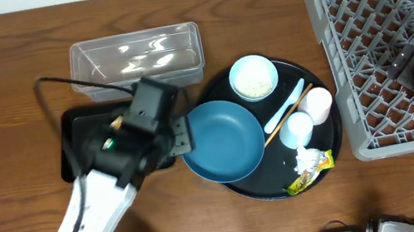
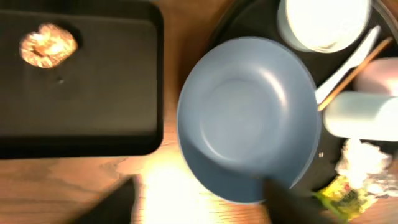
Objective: Sort waste into correct bins and load items into the dishwasher rack
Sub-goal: 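Release the pan and move the left gripper to the wrapper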
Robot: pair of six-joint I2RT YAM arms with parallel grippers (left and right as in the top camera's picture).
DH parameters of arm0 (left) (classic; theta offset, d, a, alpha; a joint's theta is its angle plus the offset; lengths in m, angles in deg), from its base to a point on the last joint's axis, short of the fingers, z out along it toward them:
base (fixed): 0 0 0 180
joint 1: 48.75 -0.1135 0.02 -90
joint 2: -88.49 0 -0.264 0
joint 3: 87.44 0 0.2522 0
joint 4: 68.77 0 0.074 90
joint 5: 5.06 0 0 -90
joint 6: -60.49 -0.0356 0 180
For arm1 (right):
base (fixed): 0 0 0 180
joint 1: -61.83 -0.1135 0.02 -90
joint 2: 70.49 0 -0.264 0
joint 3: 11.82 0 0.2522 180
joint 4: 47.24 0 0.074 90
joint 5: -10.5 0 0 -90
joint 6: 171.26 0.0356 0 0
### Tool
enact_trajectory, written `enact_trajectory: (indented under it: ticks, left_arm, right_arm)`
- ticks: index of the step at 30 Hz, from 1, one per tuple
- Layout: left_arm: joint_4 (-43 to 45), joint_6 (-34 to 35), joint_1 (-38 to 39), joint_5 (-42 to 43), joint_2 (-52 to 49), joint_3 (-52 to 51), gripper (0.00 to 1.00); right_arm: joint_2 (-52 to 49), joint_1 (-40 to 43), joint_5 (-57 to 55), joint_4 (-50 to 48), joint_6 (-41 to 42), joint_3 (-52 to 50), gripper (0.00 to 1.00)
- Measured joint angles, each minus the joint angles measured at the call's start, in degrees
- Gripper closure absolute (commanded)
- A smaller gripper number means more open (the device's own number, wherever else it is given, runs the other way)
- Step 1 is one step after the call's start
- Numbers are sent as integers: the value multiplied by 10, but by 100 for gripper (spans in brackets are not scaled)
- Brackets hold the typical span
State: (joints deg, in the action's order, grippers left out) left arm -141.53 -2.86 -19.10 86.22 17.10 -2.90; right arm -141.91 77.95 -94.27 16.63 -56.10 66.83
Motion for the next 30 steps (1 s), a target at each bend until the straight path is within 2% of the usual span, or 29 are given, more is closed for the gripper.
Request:
enact_trajectory:
  ticks: [3, 6, 13, 18, 25, 30]
  left_arm:
    - [-5, -24, 1, 20, 34, 0, 11]
    - [-7, -71, 12, 76, 46, 0, 11]
    - [3, -128, 83, 147, 37, -10, 11]
    - [22, -141, 143, 128, 22, -15, 11]
    - [25, -147, 165, 108, -3, -16, 11]
    - [34, -148, 197, 104, -56, -17, 11]
  right_arm:
    - [0, 0, 0, 0, 0, 0, 1]
    - [0, 0, 0, 0, 0, 0, 1]
    - [0, 0, 0, 0, 0, 0, 1]
    - [0, 0, 0, 0, 0, 0, 1]
    - [0, 0, 0, 0, 0, 0, 1]
    - [0, 0, 0, 0, 0, 0, 1]
